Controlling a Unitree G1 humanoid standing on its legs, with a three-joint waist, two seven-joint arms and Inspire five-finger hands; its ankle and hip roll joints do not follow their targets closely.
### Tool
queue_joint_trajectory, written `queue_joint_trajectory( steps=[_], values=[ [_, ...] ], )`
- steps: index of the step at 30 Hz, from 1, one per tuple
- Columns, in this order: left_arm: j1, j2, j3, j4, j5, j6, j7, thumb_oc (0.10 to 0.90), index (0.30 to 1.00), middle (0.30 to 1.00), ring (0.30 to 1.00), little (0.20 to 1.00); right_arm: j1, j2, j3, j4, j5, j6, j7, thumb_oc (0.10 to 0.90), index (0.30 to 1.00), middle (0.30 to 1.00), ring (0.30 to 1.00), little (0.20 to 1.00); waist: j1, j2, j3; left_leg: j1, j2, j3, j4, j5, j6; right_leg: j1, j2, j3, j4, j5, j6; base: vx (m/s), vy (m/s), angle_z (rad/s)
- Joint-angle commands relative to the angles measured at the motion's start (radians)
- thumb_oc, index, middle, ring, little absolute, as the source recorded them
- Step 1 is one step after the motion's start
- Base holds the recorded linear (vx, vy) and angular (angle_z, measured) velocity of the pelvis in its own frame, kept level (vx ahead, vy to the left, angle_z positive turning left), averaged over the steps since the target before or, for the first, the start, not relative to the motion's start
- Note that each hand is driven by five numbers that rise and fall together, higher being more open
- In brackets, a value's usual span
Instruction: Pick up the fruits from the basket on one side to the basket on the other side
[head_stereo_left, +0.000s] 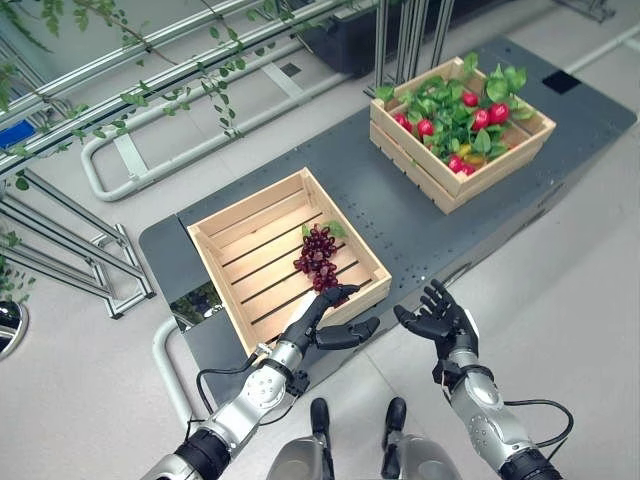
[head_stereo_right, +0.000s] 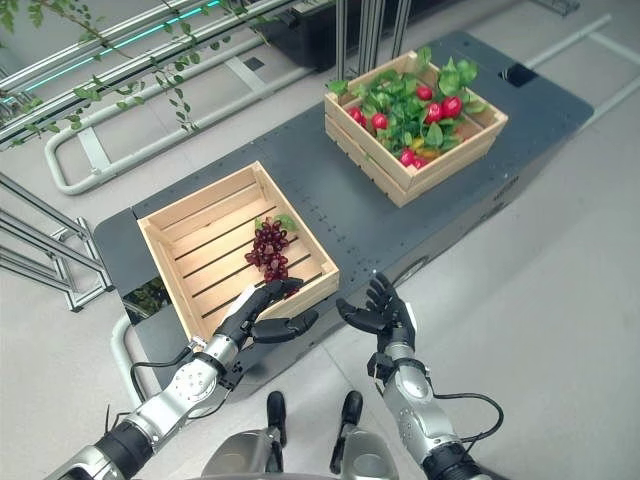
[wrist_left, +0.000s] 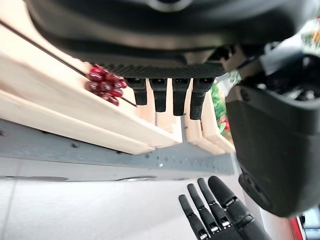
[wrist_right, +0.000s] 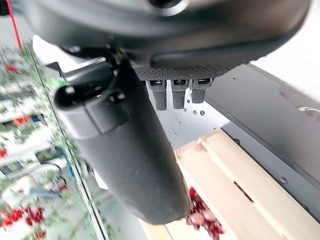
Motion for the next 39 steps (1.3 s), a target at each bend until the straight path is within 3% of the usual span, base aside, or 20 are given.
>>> queue_joint_trajectory(
  steps=[1, 3, 5, 7, 8, 10, 11, 13, 14, 19, 25, 29, 34, 39],
  values=[
    [-0.045, 0.015, 0.056, -0.157, 0.015, -0.101, 0.037, 0.800, 0.900, 0.900, 0.900, 0.900, 0.002, 0.014, -0.005, -0.106, -0.041, -0.111, -0.024, 0.800, 0.900, 0.900, 0.900, 0.900, 0.015, -0.061, -0.037, -0.028, -0.015, 0.002, 0.042, -0.060, -0.016, 0.053, -0.039, 0.000, 0.068, -0.113, 0.018, 0.00, 0.154, 0.08],
    [-0.080, 0.016, 0.054, -0.170, 0.016, -0.107, 0.082, 0.800, 0.900, 0.900, 0.900, 0.900, -0.025, 0.026, 0.005, -0.092, -0.062, -0.124, -0.057, 0.800, 0.900, 0.900, 0.900, 0.900, 0.030, -0.061, -0.023, -0.046, -0.029, -0.008, 0.052, -0.072, -0.006, 0.030, -0.046, -0.018, 0.125, -0.141, 0.016, -0.04, 0.153, 0.09],
    [-0.099, 0.025, 0.063, -0.181, 0.038, -0.108, 0.125, 0.800, 0.900, 0.900, 0.900, 0.900, -0.044, 0.032, 0.006, -0.083, -0.062, -0.133, -0.060, 0.800, 0.900, 0.900, 0.900, 0.900, 0.041, -0.058, 0.003, -0.062, -0.037, -0.024, 0.062, -0.072, 0.009, -0.049, -0.066, -0.013, 0.291, -0.173, 0.036, -0.07, 0.114, 0.07],
    [-0.111, 0.031, 0.081, -0.182, 0.061, -0.104, 0.170, 0.800, 0.900, 0.900, 0.900, 0.900, -0.050, 0.037, 0.005, -0.096, -0.049, -0.130, -0.062, 0.800, 0.900, 0.900, 0.900, 0.900, 0.030, -0.063, 0.052, -0.070, -0.041, -0.046, 0.090, -0.080, 0.030, -0.175, -0.096, 0.049, 0.474, -0.116, 0.075, -0.07, 0.037, 0.05],
    [-0.115, 0.032, 0.096, -0.180, 0.075, -0.103, 0.181, 0.800, 0.900, 0.900, 0.900, 0.900, -0.047, 0.043, 0.001, -0.101, -0.045, -0.127, -0.053, 0.800, 0.900, 0.900, 0.900, 0.900, 0.022, -0.065, 0.070, -0.070, -0.036, -0.058, 0.101, -0.086, 0.034, -0.203, -0.094, 0.082, 0.476, -0.110, 0.078, -0.01, -0.093, 0.24],
    [-0.130, 0.037, 0.115, -0.189, 0.082, -0.105, 0.222, 0.800, 0.900, 0.900, 0.900, 0.900, -0.061, 0.048, 0.001, -0.102, -0.050, -0.124, -0.038, 0.800, 0.900, 0.900, 0.900, 0.900, 0.010, -0.071, 0.090, -0.081, -0.034, -0.075, 0.127, -0.110, 0.034, -0.216, -0.086, 0.142, 0.318, -0.072, 0.081, -0.02, -0.161, 0.36],
    [-0.165, 0.040, 0.118, -0.198, 0.068, -0.106, 0.249, 0.800, 0.900, 0.900, 0.900, 0.900, -0.095, 0.051, -0.002, -0.090, -0.072, -0.114, -0.055, 0.800, 0.900, 0.900, 0.900, 0.900, 0.004, -0.068, 0.092, -0.102, -0.031, -0.062, 0.126, -0.122, 0.035, -0.195, -0.071, 0.153, 0.240, -0.086, 0.064, -0.04, -0.167, 0.43],
    [-0.194, 0.015, 0.126, -0.220, 0.068, -0.096, 0.300, 0.800, 0.900, 0.900, 0.900, 0.900, -0.148, 0.055, 0.008, -0.077, -0.077, -0.091, -0.089, 0.800, 0.900, 0.900, 0.900, 0.900, 0.006, -0.073, 0.110, -0.137, -0.031, -0.069, 0.139, -0.107, 0.036, -0.192, -0.050, 0.150, 0.251, -0.105, 0.047, 0.00, -0.172, 0.89],
    [-0.207, 0.008, 0.130, -0.223, 0.075, -0.108, 0.348, 0.800, 0.900, 0.900, 0.900, 0.900, -0.166, 0.053, 0.009, -0.083, -0.106, -0.093, -0.114, 0.800, 0.900, 0.900, 0.900, 0.900, 0.015, -0.081, 0.119, -0.168, -0.028, -0.067, 0.152, -0.099, 0.026, -0.180, -0.051, 0.118, 0.227, -0.104, 0.039, 0.02, -0.128, 0.89],
    [-0.271, -0.006, 0.154, -0.235, 0.129, -0.153, 0.479, 0.800, 0.900, 0.900, 0.900, 0.900, -0.216, 0.036, -0.011, -0.096, -0.113, -0.066, -0.140, 0.800, 0.900, 0.900, 0.900, 0.900, 0.021, -0.095, 0.172, -0.244, -0.018, -0.078, 0.181, -0.077, 0.004, -0.218, -0.043, 0.090, 0.244, -0.113, 0.027, -0.02, -0.048, 0.04],
    [-0.374, -0.033, 0.237, -0.236, 0.184, -0.112, 0.707, 0.800, 0.900, 0.900, 0.900, 0.900, -0.256, 0.039, -0.028, -0.089, -0.104, -0.050, -0.164, 0.800, 0.900, 0.900, 0.900, 0.900, 0.017, -0.091, 0.189, -0.359, -0.027, -0.086, 0.236, -0.081, -0.006, -0.335, -0.051, 0.066, 0.324, -0.144, 0.016, -0.01, 0.029, 0.00],
    [-0.456, -0.040, 0.262, -0.181, 0.133, -0.063, 0.716, 0.800, 0.900, 0.900, 0.900, 0.900, -0.286, 0.046, -0.023, -0.105, -0.122, -0.023, -0.176, 0.800, 0.900, 0.900, 0.900, 0.900, 0.005, -0.096, 0.189, -0.427, -0.033, -0.075, 0.274, -0.089, -0.006, -0.407, -0.057, 0.065, 0.378, -0.160, 0.012, -0.03, 0.048, 0.05],
    [-0.574, -0.026, 0.257, -0.056, 0.131, 0.061, 0.731, 0.800, 0.900, 0.900, 0.900, 0.900, -0.329, 0.044, -0.005, -0.108, -0.130, 0.035, -0.183, 0.800, 0.900, 0.900, 0.900, 0.900, -0.019, -0.099, 0.189, -0.507, -0.037, -0.056, 0.331, -0.101, -0.007, -0.483, -0.058, 0.083, 0.425, -0.175, 0.005, 0.00, 0.075, 0.04],
    [-0.646, 0.002, 0.247, 0.051, 0.064, 0.103, 0.693, 0.800, 0.900, 0.900, 0.900, 0.900, -0.366, 0.033, 0.006, -0.090, -0.115, 0.070, -0.169, 0.800, 0.900, 0.900, 0.900, 0.900, -0.035, -0.102, 0.189, -0.558, -0.031, -0.034, 0.348, -0.100, -0.007, -0.530, -0.048, 0.096, 0.429, -0.177, -0.003, 0.02, 0.075, -0.01]
  ],
)
